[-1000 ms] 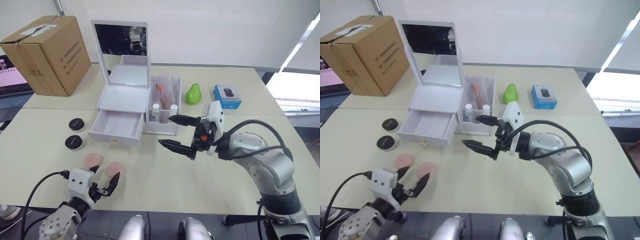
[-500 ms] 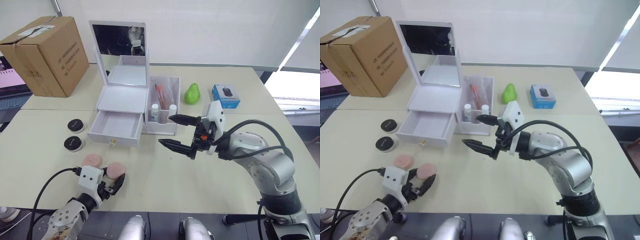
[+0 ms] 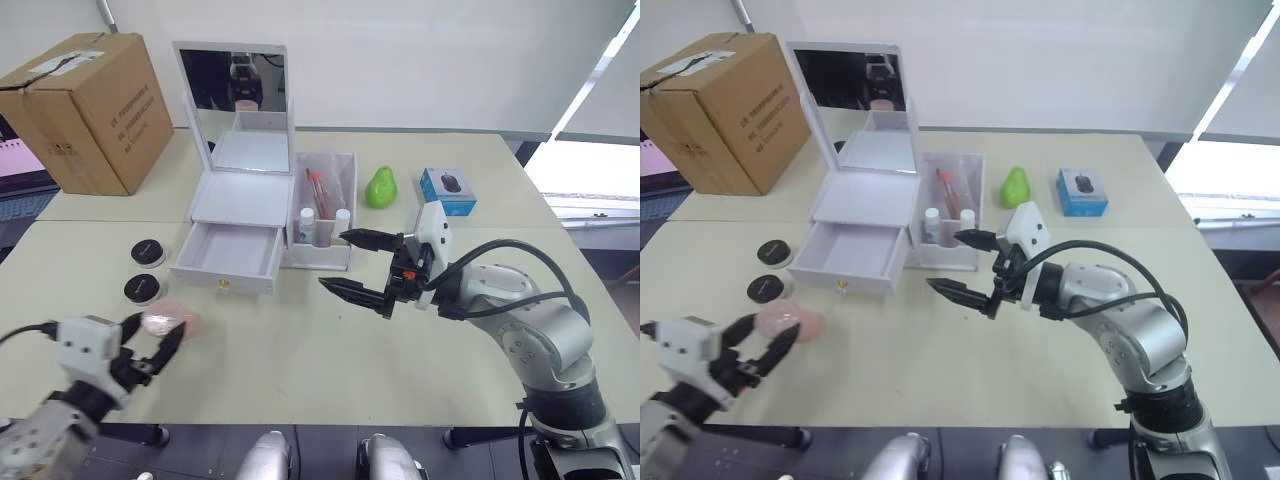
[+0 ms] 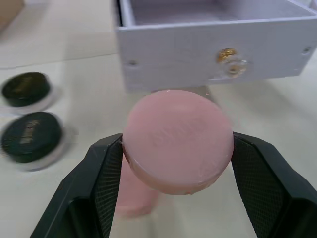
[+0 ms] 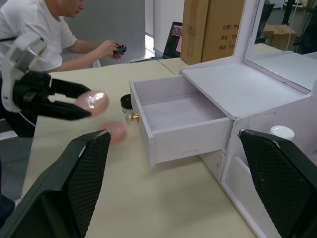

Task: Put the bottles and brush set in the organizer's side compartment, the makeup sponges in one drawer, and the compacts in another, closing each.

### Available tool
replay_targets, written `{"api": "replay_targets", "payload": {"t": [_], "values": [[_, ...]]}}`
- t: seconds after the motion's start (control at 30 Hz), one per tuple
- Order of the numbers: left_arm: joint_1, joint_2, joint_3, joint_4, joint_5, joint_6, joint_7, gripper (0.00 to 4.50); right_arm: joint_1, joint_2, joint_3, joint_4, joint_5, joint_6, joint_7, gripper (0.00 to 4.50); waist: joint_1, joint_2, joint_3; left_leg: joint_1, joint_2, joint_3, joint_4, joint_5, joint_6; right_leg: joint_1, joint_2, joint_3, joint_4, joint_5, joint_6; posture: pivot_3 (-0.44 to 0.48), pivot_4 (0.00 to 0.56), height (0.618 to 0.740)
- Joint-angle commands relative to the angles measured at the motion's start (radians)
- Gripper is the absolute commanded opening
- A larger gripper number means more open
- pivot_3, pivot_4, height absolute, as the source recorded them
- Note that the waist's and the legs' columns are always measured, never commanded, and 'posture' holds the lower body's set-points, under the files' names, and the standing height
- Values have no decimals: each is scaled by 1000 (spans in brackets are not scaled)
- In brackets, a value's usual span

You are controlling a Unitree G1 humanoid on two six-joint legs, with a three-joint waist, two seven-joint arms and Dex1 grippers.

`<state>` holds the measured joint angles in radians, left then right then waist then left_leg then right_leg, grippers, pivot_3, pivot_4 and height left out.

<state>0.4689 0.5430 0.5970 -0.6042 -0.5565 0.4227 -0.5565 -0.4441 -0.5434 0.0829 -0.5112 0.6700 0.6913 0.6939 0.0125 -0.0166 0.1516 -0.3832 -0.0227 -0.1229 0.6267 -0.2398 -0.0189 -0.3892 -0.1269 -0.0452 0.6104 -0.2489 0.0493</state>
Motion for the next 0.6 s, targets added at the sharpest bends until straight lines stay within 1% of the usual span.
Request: {"api": "replay_targets", "payload": {"t": [0.03, 0.07, 0.13, 0.17, 0.23, 0.33, 0.37, 0.43, 0.47, 0.53, 0.6], "values": [[-54, 105, 130, 55, -98, 36, -70, 2995, -4, -4, -22, -30, 4, -6, -2, 4500, 4, 0, 0, 0, 0, 0, 0, 0, 0, 0, 1, 0, 0, 0, 0, 0, 150, 729], [-74, 131, 144, 75, -110, 43, -82, 2995, -6, -3, -21, -31, 5, -5, -3, 4500, 6, -1, 0, -1, 0, 0, 0, 0, 0, 0, 1, 1, 0, 0, -1, 0, 150, 729], [-179, 215, 137, 143, -147, 65, -123, 2995, -15, -1, -23, -31, 5, -7, -5, 4500, 10, -1, 1, -2, -1, 0, 0, 0, -1, 0, 1, 3, -1, 0, -1, 0, 150, 729], [-249, 255, 105, 182, -165, 82, -150, 2995, -21, 1, -23, -29, 5, -7, -7, 4500, 11, -2, 1, -2, -2, 0, 0, 0, -1, 1, 1, 4, 0, 0, -1, 0, 150, 729], [-365, 302, 35, 254, -194, 103, -212, 2995, -29, 5, -22, -28, 1, -9, -12, 4500, 11, -2, 1, -3, -2, 0, 0, 0, -2, 0, 3, 5, -1, 0, -1, 0, 150, 729], [-498, 330, -67, 361, -168, 96, -276, 2995, -33, 13, -19, -26, -5, -11, -24, 4500, 1, -2, 1, -1, -3, 0, 0, 3, -1, 1, 3, 7, 0, 2, 4, 0, 150, 729], [-548, 334, -106, 395, -165, 101, -300, 2995, -30, 16, -18, -27, -8, -13, -28, 4500, -1, -2, 1, 0, -3, 0, 0, 7, -3, 1, 4, 8, 0, 4, 6, 0, 150, 729], [-626, 336, -161, 453, -160, 112, -329, 2995, -26, 21, -15, -29, -14, -15, -37, 4500, -7, -3, 2, 0, -3, 0, 0, 7, -3, 1, 6, 9, 0, 3, 5, 0, 150, 729], [-669, 337, -207, 489, -136, 103, -350, 2995, -19, 23, -14, -33, -19, -17, -42, 4500, -10, -4, 2, 0, -1, 0, 0, 7, -3, 1, 8, 11, 0, 4, 5, 0, 150, 729], [-725, 336, -263, 542, -97, 85, -376, 2995, -11, 28, -13, -40, -28, -18, -52, 4500, -13, -5, 1, 1, 0, -1, 0, 7, -3, 1, 14, 16, 0, 4, 5, 0, 150, 729], [-765, 329, -297, 576, -79, 76, -403, 2995, -3, 34, -15, -53, -29, -14, -67, 4500, -17, -5, 1, 2, 1, 0, -1, 7, -3, 2, 16, 19, 1, 4, 5, 0, 150, 729]]}}
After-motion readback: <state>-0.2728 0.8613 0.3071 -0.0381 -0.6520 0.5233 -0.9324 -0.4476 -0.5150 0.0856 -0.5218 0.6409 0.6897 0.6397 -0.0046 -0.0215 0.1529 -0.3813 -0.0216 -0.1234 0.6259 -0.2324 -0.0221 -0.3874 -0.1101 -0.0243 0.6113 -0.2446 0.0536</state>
